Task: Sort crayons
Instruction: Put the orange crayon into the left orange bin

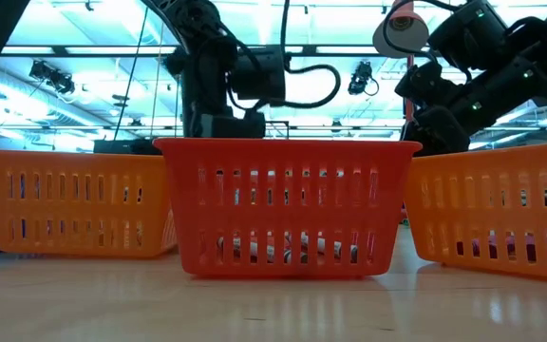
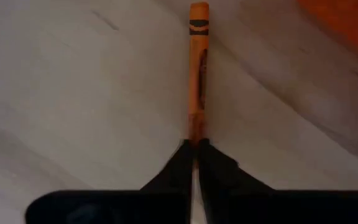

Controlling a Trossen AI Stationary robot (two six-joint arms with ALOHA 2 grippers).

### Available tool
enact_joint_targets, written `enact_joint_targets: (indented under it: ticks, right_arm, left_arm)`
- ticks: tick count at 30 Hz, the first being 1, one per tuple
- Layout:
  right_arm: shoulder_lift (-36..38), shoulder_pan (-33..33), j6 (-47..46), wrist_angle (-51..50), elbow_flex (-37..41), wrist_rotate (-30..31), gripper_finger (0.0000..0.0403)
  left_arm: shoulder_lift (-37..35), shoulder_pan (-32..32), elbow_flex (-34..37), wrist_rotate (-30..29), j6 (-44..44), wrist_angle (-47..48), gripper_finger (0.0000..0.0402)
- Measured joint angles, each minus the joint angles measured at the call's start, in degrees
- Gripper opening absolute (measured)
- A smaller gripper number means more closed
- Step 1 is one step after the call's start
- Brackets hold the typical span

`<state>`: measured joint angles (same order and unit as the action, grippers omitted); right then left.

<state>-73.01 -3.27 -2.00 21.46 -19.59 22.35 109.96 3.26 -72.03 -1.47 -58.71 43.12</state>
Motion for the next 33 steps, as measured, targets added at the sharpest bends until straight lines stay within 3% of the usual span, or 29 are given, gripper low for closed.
enact_joint_targets:
  ticks: [6, 12, 16, 20, 23, 31, 33]
  right_arm:
    - [0.0, 0.0, 0.0, -0.4, 0.0, 0.0, 0.0122]
    - [0.0, 0.0, -1.0, -0.4, 0.0, 0.2, 0.0122]
    - [0.0, 1.2, -7.8, -5.8, -0.1, 1.1, 0.0122]
    - [0.0, 5.6, -14.3, -9.7, 0.0, -2.3, 0.0118]
    - [0.0, 8.0, -15.3, -10.5, -0.8, -6.9, 0.0116]
    - [0.0, 11.0, -22.3, -17.3, -4.0, -10.6, 0.0116]
    - [0.0, 11.0, -22.3, -18.9, -4.1, -11.1, 0.0116]
  left_arm:
    - [-3.9, -2.0, -0.1, -6.2, 3.0, 2.3, 0.0012]
    - [-6.7, -2.2, -0.1, -6.9, 6.4, 1.9, 0.0013]
    - [-7.3, -2.2, -0.5, -8.7, 10.4, 0.1, 0.0014]
    - [-7.4, -2.1, -0.7, -9.8, 18.3, -0.7, 0.0014]
    - [-7.4, -1.7, -0.8, -10.5, 21.8, -3.6, 0.0015]
    - [-7.2, 2.9, -0.8, -11.3, 30.9, -16.7, 0.002]
    - [-7.2, 4.5, -0.8, -9.1, 35.0, -19.3, 0.0026]
